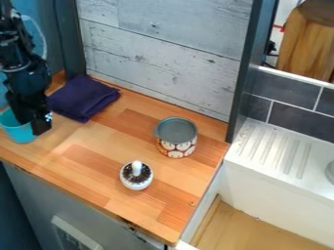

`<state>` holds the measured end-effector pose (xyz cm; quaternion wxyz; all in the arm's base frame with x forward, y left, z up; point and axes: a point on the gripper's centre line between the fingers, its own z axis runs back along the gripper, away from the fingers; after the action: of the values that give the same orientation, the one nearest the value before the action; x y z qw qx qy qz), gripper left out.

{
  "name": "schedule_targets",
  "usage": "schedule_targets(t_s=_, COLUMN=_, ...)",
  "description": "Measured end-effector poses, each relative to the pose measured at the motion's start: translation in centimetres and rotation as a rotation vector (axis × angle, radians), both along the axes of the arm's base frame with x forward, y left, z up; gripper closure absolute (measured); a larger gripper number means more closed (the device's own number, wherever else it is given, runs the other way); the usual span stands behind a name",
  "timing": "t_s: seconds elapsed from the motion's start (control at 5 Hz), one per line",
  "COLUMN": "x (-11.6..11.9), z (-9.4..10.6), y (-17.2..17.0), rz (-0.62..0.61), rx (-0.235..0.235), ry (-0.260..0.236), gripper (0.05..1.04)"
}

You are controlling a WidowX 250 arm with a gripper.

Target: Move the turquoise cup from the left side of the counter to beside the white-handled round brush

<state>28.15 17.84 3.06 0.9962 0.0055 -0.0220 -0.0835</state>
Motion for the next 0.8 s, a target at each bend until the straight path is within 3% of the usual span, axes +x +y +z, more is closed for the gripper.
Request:
schedule_targets(t_s=0.4, x=0.0, z=-1.1, y=-0.4, rz=0.016, rx=0.01, ry=0.011, gripper=0.873)
schedule_targets(t_s=0.6, x=-0.2, z=-1.1, y=-0.8, rz=0.007, rx=0.013, ry=0.018, gripper=0.965)
schedule_targets(t_s=0.8, x=0.1, z=1.0, y=-2.8, rz=-0.038, rx=0.054, ry=-0.007, gripper=0.988)
